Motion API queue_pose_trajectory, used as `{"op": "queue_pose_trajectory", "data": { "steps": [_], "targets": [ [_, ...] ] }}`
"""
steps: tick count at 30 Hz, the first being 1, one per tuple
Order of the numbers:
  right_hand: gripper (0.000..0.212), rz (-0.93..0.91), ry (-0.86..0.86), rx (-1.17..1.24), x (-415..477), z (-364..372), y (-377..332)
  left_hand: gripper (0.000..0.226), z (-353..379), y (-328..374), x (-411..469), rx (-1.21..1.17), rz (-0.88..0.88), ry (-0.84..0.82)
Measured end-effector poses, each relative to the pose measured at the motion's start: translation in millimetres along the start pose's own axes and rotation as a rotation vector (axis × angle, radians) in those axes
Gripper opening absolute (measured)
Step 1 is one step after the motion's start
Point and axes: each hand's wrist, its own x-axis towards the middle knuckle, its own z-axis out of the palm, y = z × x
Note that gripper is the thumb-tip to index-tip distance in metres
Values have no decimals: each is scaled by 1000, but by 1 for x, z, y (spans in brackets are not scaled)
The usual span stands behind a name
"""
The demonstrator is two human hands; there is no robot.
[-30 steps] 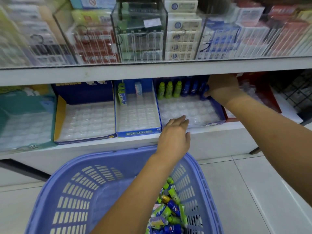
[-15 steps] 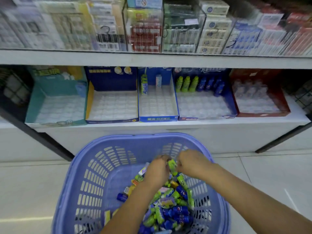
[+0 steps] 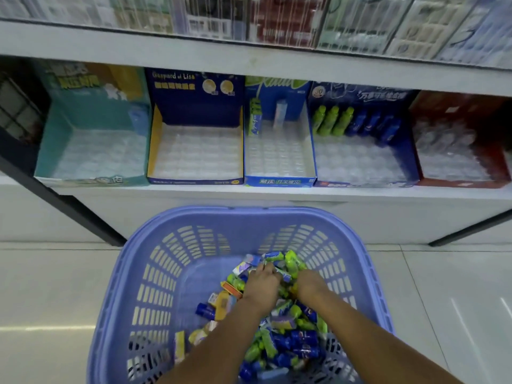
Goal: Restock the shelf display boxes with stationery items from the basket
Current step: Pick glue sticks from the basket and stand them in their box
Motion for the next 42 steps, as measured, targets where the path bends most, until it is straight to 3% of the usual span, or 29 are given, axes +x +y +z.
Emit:
{"op": "queue_pose_trajectory", "data": {
  "steps": [3,5,7,12,15,17,18,20,23,27,33,36,42],
  "targets": [
    [15,-12,24,25,-7,-14,0,40,3,0,2,-12,-31,39],
    [26,-66,49,177,-17,-30,5,38,5,0,2,-53,-42,70],
    [39,-170,49,475,-35,-53,15,34,1,-1,-2,-165,-70,84],
    [35,-547,-111,1319,-102,-101,38,36,-54,10,-17,-671,-166,36],
    [27,-581,197,1513,-118,-128,44,34,-98,24,-34,-816,-112,141],
    [13,-461,506,1569,-118,-151,49,29,-125,34,-49,-831,-28,234],
    [16,-409,640,1590,-117,-163,51,24,-137,39,-57,-844,8,277],
    [25,-361,841,1531,-109,-188,54,13,-160,48,-74,-896,68,357],
    [29,-358,962,1340,-86,-223,49,14,-185,58,-97,-906,110,471],
    [18,-396,943,1099,-49,-250,33,19,-199,64,-124,-967,166,549],
    [23,-372,1076,842,-23,-257,16,37,-205,58,-130,-1229,168,492],
    [15,-389,1128,716,-17,-258,14,36,-204,51,-126,-1329,171,464],
    [20,-357,1086,670,-11,-258,16,21,-201,51,-118,-1448,145,450]
  ]
}}
